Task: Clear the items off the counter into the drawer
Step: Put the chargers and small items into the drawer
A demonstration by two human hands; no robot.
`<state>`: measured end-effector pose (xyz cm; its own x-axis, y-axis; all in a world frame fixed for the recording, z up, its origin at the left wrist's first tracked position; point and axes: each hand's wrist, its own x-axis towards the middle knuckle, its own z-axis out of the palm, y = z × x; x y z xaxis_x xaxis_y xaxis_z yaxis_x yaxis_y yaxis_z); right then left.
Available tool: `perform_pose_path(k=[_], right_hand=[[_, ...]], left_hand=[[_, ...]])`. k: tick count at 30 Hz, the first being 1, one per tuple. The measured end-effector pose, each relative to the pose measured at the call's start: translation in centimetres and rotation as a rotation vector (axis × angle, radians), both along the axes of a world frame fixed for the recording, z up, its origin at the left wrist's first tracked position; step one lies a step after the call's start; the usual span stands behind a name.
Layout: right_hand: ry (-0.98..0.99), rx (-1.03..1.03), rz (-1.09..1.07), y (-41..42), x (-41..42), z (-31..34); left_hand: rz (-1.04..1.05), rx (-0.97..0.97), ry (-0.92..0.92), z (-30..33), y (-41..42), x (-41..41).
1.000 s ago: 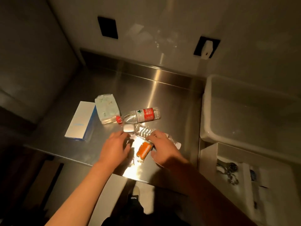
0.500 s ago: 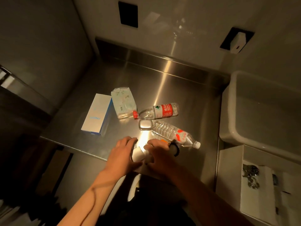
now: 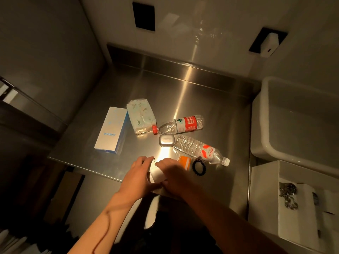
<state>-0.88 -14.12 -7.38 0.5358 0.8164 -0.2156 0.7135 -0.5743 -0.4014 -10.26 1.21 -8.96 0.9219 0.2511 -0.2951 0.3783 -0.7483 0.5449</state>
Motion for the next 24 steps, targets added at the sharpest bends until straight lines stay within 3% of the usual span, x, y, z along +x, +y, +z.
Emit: perform_pose_path(k=[6,13,24], right_hand=[[0.085,0.031,-0.060,0.2,-0.3,-0.8],[0.175,0.014,-0.145,-0.2,-0.5,-1.2],[0.010,0.174,-0.102,-1.9,0.1,-0.1]], left_hand=[[-0.024,-0.104,-0.020,0.0,1.7,-0.5],[0.039,-0.019,-0.048,-0.5,1.1,0.2],[0.207,0.027,-0.111,1.0,0.4,0.5]])
